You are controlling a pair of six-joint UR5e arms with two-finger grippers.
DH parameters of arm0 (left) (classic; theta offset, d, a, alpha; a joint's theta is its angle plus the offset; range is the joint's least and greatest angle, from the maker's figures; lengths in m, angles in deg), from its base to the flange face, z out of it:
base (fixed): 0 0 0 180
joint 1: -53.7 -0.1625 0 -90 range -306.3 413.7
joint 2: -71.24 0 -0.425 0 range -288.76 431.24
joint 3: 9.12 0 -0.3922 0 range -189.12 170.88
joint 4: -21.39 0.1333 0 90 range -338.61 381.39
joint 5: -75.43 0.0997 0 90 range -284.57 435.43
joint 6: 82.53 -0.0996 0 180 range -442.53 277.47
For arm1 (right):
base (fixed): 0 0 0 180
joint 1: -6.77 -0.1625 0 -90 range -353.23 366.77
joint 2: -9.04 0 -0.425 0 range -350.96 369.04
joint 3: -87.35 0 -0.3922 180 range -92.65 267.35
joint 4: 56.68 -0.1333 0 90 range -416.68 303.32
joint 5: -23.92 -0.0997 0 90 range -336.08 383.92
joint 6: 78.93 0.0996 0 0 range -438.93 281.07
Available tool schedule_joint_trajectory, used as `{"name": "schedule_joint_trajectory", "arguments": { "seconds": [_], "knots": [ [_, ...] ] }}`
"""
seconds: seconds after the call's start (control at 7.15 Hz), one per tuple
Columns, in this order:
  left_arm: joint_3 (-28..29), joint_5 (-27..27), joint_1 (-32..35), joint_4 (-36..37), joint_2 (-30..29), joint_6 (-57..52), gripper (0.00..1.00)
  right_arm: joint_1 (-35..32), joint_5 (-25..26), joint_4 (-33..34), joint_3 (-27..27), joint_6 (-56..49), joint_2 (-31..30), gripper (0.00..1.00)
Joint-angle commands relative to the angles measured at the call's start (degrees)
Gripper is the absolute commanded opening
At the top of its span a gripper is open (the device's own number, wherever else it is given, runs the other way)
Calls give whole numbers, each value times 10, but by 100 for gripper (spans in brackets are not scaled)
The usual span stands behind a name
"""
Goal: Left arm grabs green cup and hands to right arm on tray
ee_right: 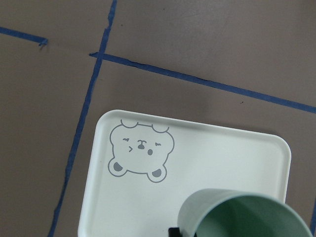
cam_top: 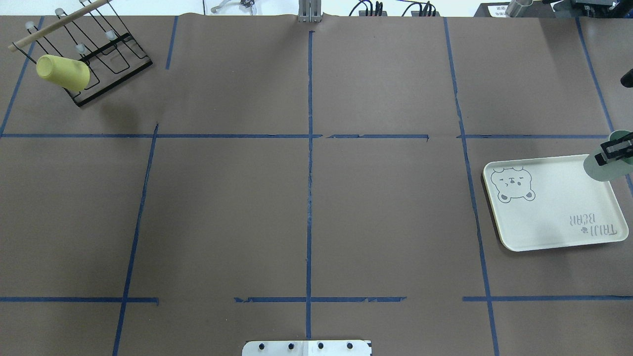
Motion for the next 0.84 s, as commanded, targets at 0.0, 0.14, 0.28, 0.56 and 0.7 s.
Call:
{"name": "schedule_joint_trajectory", "arguments": {
  "seconds": [0.0, 0.14, 0.28, 0.56, 0.7],
  "knots": [
    [15, -9, 22, -57, 81, -10, 100, -3, -8, -147, -67, 56, -24, 0],
    [19, -14, 22, -79, 101, -10, 100, -3, -10, -180, -76, 77, -28, 0],
    [18, -41, 22, -80, 124, -6, 100, -3, -12, -181, -76, 77, -39, 1],
    [12, -58, 22, -80, 124, 13, 100, 4, -11, -182, -90, 79, -42, 1],
    [14, -58, 22, -80, 123, 20, 100, 19, -6, -182, -103, 83, -41, 1]
  ]
}}
